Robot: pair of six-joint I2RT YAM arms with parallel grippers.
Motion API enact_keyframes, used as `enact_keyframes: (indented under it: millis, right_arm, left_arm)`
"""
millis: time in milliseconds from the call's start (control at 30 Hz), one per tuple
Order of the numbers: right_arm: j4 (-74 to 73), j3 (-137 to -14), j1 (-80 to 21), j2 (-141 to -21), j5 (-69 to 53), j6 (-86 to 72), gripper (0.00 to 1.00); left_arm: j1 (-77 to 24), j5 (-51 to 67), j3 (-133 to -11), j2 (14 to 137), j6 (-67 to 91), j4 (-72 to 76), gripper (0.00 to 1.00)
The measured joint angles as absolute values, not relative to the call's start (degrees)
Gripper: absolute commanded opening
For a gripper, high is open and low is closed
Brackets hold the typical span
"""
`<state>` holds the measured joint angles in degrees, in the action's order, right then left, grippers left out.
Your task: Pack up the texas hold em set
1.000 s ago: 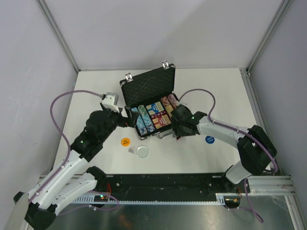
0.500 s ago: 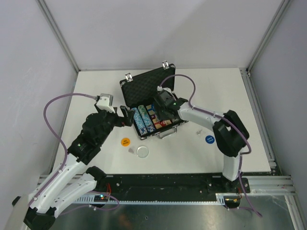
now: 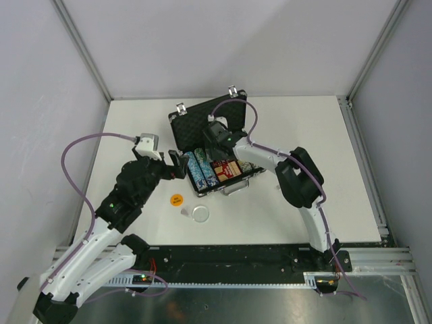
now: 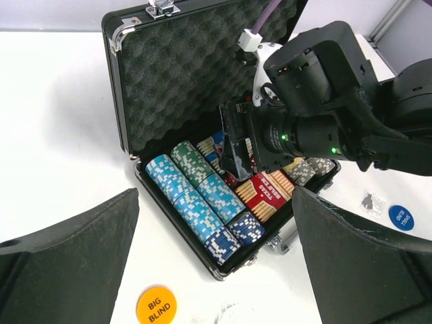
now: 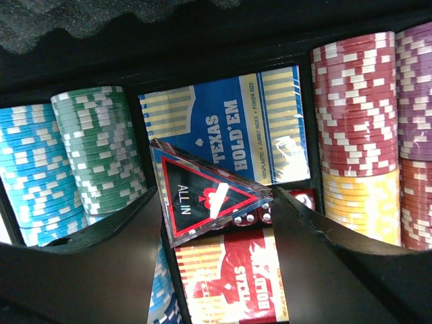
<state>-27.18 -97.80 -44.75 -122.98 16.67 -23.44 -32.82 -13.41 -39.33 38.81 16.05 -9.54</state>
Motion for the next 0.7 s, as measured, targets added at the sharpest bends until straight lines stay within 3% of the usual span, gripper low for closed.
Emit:
enact_keyframes:
  millis: [67,300,700]
  right_arm:
    - [-27.31,-98.63,-44.49,-124.11,16.53,-23.44,0.59]
    - [-27.38,-99.53,-44.14,-125.16,16.27,-23.40,0.84]
    - [-27.22,-97.38,-44.95,-121.27,19.25,-23.07,0.89]
  left_arm:
    - [-32.82,-13.41,-39.16,38.65,16.03,-9.56,1.00]
    - [-32.82,-13.41,-39.13,38.61,15.99,-9.52,1.00]
    - [-32.82,-13.39,-39.11,37.74,15.99,-9.52,1.00]
